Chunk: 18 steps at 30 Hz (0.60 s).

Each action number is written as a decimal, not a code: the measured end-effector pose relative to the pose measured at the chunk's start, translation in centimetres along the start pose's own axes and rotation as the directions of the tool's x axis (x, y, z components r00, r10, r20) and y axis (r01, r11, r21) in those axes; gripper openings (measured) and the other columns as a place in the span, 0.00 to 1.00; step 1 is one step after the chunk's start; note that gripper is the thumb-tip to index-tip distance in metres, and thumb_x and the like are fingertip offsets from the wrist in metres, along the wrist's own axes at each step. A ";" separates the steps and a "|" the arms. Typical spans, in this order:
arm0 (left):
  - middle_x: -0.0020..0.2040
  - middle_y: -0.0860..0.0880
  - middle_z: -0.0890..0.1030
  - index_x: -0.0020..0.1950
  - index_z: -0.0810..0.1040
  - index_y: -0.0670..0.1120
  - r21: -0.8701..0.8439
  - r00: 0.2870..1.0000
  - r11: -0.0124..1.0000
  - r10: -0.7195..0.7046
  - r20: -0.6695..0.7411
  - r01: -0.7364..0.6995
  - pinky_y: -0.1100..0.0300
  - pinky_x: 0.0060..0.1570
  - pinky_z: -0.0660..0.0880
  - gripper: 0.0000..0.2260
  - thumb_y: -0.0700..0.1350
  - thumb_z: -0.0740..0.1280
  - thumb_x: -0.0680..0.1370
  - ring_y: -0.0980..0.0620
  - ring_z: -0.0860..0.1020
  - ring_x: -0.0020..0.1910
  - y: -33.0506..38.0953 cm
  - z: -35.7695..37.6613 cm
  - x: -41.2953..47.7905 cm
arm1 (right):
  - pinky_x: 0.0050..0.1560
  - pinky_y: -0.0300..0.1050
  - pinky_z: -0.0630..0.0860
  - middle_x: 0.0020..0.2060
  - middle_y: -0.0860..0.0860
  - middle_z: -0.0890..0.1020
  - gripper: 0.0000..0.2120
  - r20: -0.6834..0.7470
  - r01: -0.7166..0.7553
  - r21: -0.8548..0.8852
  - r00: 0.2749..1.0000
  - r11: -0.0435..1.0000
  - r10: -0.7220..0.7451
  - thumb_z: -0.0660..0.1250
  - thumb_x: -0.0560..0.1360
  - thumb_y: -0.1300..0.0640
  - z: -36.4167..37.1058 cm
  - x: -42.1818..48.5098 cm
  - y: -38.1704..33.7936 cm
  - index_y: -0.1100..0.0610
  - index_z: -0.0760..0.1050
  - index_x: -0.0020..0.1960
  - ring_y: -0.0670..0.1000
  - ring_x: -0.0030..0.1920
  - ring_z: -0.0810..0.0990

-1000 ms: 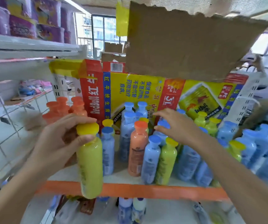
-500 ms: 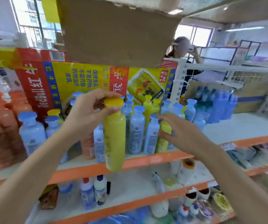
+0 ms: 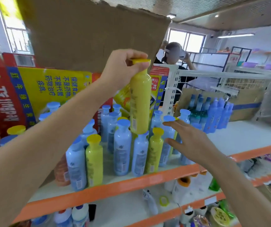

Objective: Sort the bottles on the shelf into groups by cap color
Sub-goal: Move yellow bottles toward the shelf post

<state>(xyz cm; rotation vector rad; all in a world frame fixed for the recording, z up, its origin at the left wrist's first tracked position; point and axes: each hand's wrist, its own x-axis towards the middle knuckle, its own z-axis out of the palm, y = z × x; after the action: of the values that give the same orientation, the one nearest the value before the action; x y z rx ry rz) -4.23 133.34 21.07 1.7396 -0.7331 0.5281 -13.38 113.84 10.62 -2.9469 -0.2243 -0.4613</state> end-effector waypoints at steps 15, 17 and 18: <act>0.46 0.51 0.79 0.56 0.78 0.44 0.014 0.999 0.999 0.044 -0.022 -0.044 0.69 0.46 0.74 0.11 0.40 0.69 0.74 0.61 0.76 0.42 -9.4 7.7 15.7 | 0.54 0.48 0.72 0.65 0.45 0.68 0.23 0.007 0.038 -0.116 0.999 0.993 -0.037 0.57 0.78 0.46 2.5 11.9 7.7 0.46 0.58 0.72 0.49 0.66 0.68; 0.45 0.51 0.79 0.55 0.79 0.44 0.008 0.999 0.999 0.050 -0.021 -0.050 0.67 0.48 0.75 0.11 0.39 0.69 0.73 0.58 0.77 0.43 -10.6 8.9 16.6 | 0.55 0.50 0.73 0.66 0.45 0.68 0.23 0.025 0.057 -0.122 0.998 0.991 -0.055 0.57 0.78 0.46 3.2 12.9 8.6 0.46 0.58 0.72 0.50 0.66 0.67; 0.45 0.52 0.79 0.55 0.79 0.44 0.008 0.998 0.999 0.053 -0.021 -0.052 0.66 0.49 0.75 0.11 0.39 0.69 0.73 0.56 0.77 0.45 -11.1 9.5 17.0 | 0.55 0.50 0.73 0.66 0.45 0.68 0.23 0.033 0.071 -0.116 0.997 0.991 -0.067 0.57 0.78 0.46 3.6 13.5 9.0 0.46 0.58 0.72 0.50 0.66 0.67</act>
<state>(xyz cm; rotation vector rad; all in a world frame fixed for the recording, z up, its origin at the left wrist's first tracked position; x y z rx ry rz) 15.46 122.78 22.39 1.7228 -0.7645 0.5847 1.87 107.32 10.36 -3.0701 -0.3139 -0.4552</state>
